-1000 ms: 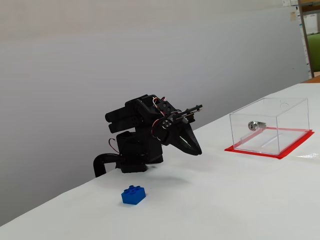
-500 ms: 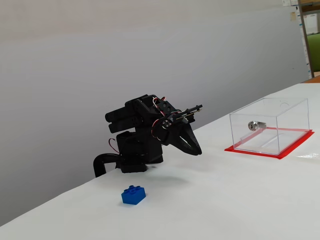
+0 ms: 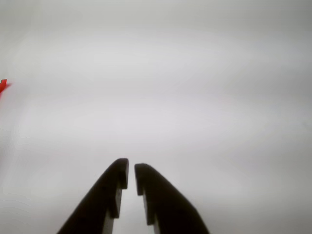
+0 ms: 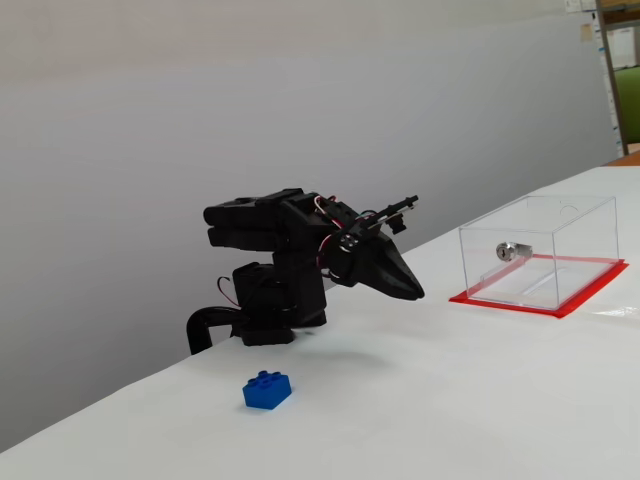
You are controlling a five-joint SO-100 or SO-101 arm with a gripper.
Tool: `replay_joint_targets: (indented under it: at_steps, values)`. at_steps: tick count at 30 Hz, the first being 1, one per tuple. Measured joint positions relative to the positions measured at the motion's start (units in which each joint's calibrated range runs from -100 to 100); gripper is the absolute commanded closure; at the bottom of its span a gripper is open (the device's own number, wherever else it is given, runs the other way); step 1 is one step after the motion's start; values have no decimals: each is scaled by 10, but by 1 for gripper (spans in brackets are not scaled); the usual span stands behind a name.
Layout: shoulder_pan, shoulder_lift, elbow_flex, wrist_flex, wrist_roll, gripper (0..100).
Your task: Pick the blue lego brick and place it into the transparent box
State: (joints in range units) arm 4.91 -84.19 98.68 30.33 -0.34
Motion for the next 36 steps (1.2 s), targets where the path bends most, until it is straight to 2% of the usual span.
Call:
replay_joint_targets:
  at_steps: [6, 16, 28, 36]
  values:
    - [-2, 72, 0, -95, 0, 99]
    - [0, 80, 0, -108, -1, 98]
    - [94, 80, -4, -108, -3, 98]
    - [173, 80, -13, -170, -58, 98]
